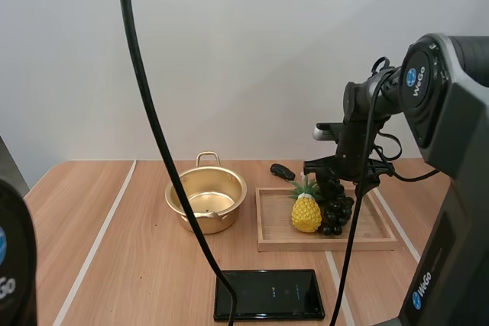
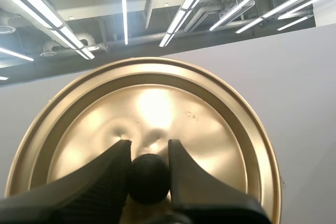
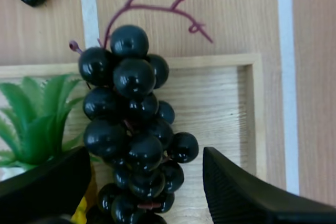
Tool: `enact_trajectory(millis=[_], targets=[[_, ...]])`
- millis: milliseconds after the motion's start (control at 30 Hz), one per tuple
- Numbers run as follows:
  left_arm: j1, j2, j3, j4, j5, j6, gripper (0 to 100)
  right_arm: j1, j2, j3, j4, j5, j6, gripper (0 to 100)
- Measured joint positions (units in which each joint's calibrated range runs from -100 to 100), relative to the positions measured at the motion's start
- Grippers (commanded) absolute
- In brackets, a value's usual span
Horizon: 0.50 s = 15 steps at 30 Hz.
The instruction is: Open the pot, put the grape inside, and close it
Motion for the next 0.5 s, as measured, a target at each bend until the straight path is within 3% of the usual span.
enact_trajectory(millis=[267,300,333,367,400,500], targets=[[0.0,0.0,0.0,0.0,0.0,0.0,0,0.0,2.9,0.0,0.0,-1.7,0.0,100],[0.0,0.0,0.0,0.0,0.0,0.0,0,0.0,3.0,0.0,0.0,-1.9,-0.5,74],[0.0,0.0,0.0,0.0,0.0,0.0,0,0.0,3.2,0.0,0.0,-1.9,-0.6,54],[0.0,0.0,0.0,0.0,0.2,0.0,0,0.0,3.3,0.0,0.0,-2.1,-0.9,18],[0.0,0.0,0.0,0.0,0.4,0.0,0,0.0,3.3,0.0,0.0,-2.1,-0.9,0],[0.0,0.0,0.0,0.0,0.8,0.0,0,0.0,3.5,0.0,0.1,-1.9,1.0,0]])
